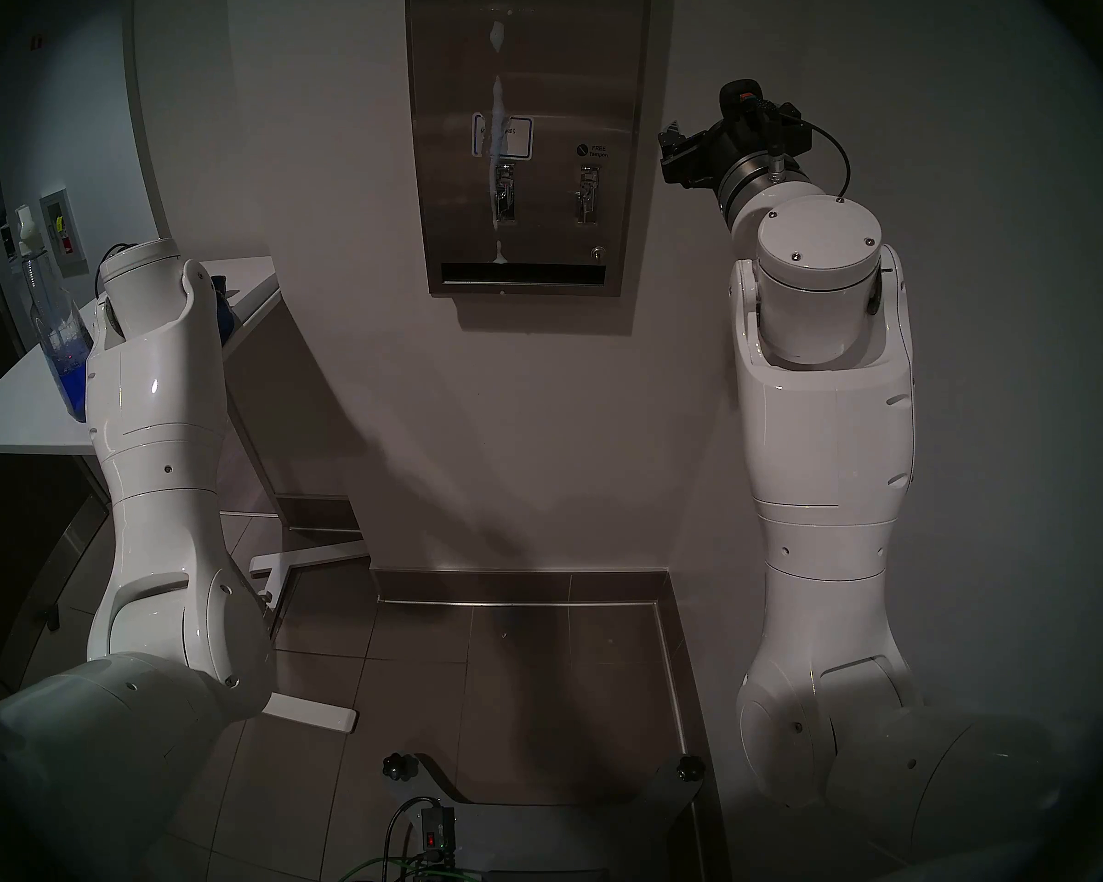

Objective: Pick up the cloth and wipe the surface

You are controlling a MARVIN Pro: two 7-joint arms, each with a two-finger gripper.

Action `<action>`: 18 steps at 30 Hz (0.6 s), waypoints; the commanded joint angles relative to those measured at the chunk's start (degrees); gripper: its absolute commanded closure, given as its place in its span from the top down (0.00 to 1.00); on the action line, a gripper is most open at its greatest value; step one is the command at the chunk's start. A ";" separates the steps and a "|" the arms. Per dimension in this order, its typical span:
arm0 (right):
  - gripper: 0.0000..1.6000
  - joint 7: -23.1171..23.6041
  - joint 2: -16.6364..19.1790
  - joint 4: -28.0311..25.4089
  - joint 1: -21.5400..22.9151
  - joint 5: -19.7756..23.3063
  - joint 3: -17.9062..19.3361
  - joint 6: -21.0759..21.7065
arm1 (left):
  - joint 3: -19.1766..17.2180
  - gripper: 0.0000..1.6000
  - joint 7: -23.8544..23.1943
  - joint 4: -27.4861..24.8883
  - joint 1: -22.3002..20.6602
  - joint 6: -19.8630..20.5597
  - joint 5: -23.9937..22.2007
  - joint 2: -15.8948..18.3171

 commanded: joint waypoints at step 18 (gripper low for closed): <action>1.00 -0.05 -0.08 -1.41 1.58 -0.02 0.04 -0.21 | -4.40 1.00 -0.16 -2.20 -3.04 4.18 -3.84 -2.49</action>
